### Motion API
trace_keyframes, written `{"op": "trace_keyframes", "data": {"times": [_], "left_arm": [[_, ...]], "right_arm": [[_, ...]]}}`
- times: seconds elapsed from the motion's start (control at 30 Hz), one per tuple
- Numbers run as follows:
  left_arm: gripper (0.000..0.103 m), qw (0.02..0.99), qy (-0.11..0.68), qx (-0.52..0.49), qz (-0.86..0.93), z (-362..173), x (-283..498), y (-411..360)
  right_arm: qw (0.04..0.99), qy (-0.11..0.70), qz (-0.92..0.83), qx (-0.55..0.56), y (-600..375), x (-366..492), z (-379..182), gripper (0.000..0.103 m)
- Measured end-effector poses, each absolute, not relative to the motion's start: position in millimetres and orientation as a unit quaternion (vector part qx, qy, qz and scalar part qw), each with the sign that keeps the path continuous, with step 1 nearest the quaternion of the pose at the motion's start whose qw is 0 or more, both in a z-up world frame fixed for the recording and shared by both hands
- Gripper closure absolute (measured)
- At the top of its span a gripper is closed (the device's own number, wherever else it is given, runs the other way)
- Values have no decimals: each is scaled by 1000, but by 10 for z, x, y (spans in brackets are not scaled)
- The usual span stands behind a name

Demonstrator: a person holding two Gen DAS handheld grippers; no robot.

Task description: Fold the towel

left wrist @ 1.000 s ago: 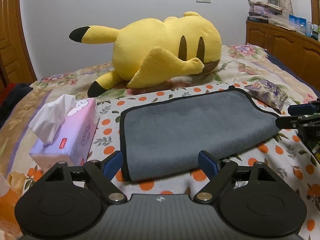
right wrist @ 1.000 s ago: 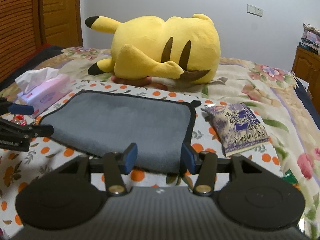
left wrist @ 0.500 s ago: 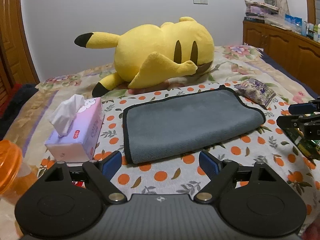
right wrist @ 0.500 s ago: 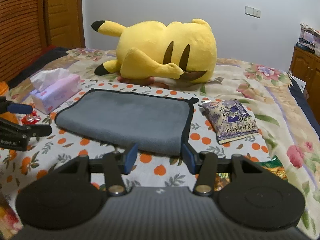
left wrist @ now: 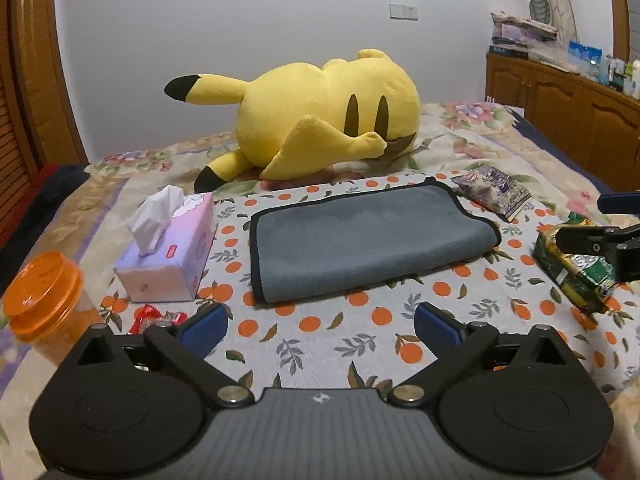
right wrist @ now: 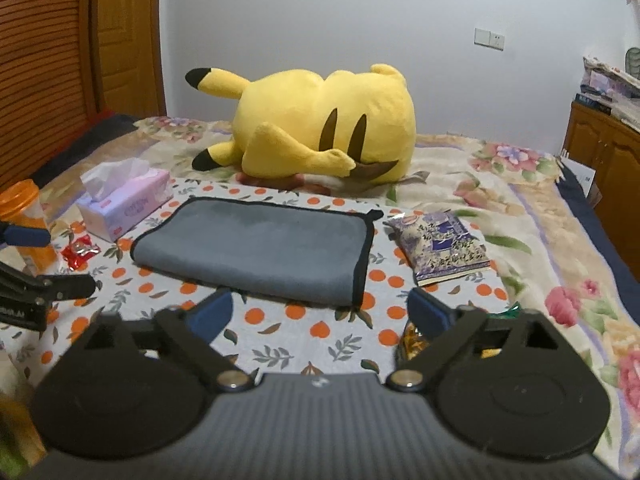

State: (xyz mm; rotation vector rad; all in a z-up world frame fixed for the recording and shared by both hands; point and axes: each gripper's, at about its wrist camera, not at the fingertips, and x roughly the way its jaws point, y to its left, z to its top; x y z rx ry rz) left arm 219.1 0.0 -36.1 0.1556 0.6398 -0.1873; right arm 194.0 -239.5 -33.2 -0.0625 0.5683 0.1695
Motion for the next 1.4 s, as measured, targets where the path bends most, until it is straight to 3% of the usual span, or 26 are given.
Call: {"op": "trace_keyframes", "data": {"times": [0.27, 0.8, 1.4], "left_arm": [[1, 944, 311, 67, -89, -195, 1963, 21], [0, 951, 292, 70, -77, 307, 1471, -11], [0, 949, 301, 67, -68, 268, 1000, 24]], "right_arm": [[958, 274, 77, -17, -2399, 1729, -203, 0], [964, 252, 80, -10, -2370, 1211, 148, 0], [965, 255, 66, -3, -2468, 823, 111, 0]]}}
